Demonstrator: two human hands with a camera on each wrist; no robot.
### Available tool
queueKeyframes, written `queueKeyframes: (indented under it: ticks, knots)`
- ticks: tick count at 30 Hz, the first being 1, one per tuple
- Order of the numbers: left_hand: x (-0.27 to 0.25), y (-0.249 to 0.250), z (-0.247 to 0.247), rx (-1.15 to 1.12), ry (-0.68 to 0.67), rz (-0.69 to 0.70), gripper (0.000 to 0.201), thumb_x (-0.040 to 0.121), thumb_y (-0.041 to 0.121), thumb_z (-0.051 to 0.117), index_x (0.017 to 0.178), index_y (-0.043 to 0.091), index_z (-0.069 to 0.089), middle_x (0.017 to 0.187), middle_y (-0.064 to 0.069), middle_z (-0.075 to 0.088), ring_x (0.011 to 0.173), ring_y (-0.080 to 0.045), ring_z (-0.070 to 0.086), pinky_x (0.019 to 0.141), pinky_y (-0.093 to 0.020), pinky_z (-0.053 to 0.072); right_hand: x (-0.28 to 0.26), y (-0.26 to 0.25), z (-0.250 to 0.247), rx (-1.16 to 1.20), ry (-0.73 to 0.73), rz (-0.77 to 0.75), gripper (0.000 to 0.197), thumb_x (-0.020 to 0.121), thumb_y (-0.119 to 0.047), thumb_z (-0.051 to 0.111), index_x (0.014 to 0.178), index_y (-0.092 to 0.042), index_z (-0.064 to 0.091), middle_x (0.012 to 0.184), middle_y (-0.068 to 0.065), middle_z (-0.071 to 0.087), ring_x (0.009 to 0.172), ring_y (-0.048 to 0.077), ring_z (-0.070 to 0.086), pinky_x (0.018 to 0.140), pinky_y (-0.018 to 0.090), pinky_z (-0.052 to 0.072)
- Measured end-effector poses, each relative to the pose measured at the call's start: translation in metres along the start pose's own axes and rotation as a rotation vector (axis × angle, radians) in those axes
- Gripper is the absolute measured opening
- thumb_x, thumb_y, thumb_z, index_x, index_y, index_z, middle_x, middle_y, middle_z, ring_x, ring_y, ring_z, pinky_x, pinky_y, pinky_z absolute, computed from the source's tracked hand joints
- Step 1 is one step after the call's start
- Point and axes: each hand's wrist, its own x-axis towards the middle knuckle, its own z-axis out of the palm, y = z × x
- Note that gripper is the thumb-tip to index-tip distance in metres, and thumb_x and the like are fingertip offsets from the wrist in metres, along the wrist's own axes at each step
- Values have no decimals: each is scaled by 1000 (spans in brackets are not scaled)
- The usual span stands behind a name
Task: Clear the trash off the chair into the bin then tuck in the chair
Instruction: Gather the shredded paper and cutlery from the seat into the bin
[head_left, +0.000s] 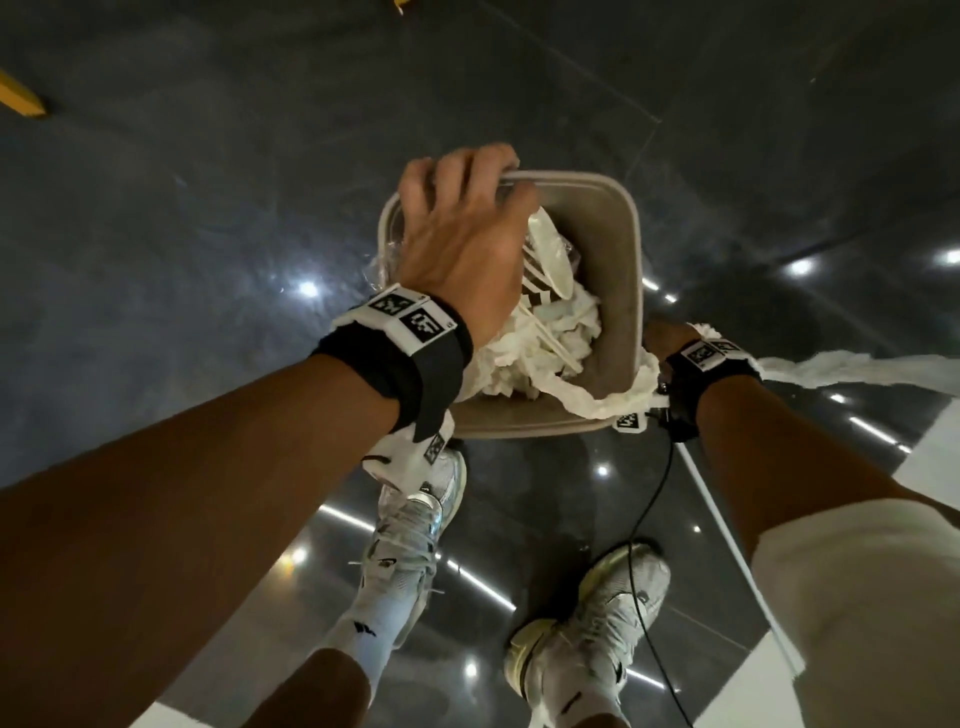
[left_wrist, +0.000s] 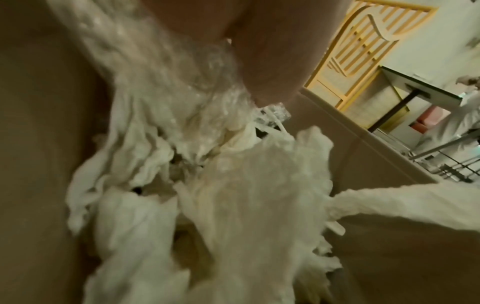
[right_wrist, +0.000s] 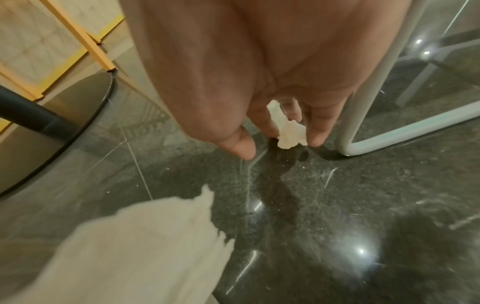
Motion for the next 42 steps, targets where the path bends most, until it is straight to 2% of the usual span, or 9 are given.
queueKeyframes:
  ticks: [7,12,17,20,23,30,35,37,42]
  knots:
    - [2,4,-18,-47,-139,-7,32,88,29,59,119,24,61,150,-1,40,139,-27,35,115,-55,20,-39,-3,-40,765,245,270,33,102,-18,46,128,-3,60,132,19,61,124,34,58,99,36,46]
    - [-2,10,-51,-138,-228,-60,34,90,38,54,120,25,63,155,-2,36,146,-26,28,118,-57,15,-152,-41,-119,1322,692,235,28,95,-31,54,94,-9,71,74,-4,65,69,4,61,68,22,45]
    - [-2,3,-63,-179,-264,-131,43,88,29,50,130,24,60,157,-3,34,146,-26,26,119,-56,12,-212,-102,-130,1012,580,-96,24,93,-37,54,94,-21,72,89,1,74,86,19,69,79,32,55]
    - [3,-2,-58,-178,-299,-148,46,87,27,48,132,23,57,155,-3,36,144,-26,29,118,-55,13,-200,-115,-119,482,314,-222,36,95,-46,43,98,-26,73,112,0,68,115,29,55,102,51,36]
    - [7,-4,-50,-179,-330,-132,41,86,26,48,125,25,59,146,-1,45,134,-30,40,114,-55,20,-185,-103,-123,506,275,-318,46,90,-57,40,100,-27,73,120,-5,64,116,22,57,105,51,35]
    - [10,-7,-40,-188,-264,-126,31,85,17,50,113,25,62,130,-1,53,120,-32,46,104,-51,28,-137,-45,-126,1177,627,184,28,92,-41,51,84,-17,63,75,-3,62,67,10,57,61,19,46]
    - [22,-5,-37,-122,-290,-73,32,85,20,52,116,22,59,128,-5,53,118,-35,46,100,-51,33,-27,16,-72,296,43,251,61,69,-36,73,125,-16,62,126,11,65,112,32,67,88,39,56]
    - [29,-7,-34,-113,-279,-40,29,87,20,49,115,22,58,127,-4,53,118,-33,46,98,-51,33,-3,26,-53,82,-15,246,85,43,-37,85,124,-28,60,120,5,68,107,28,70,93,45,56]
    - [33,-4,-22,-86,-173,3,29,86,15,52,112,24,56,123,1,55,114,-27,49,94,-46,34,85,77,18,34,-166,143,75,33,-52,73,102,-29,56,99,4,70,83,28,70,83,48,58]
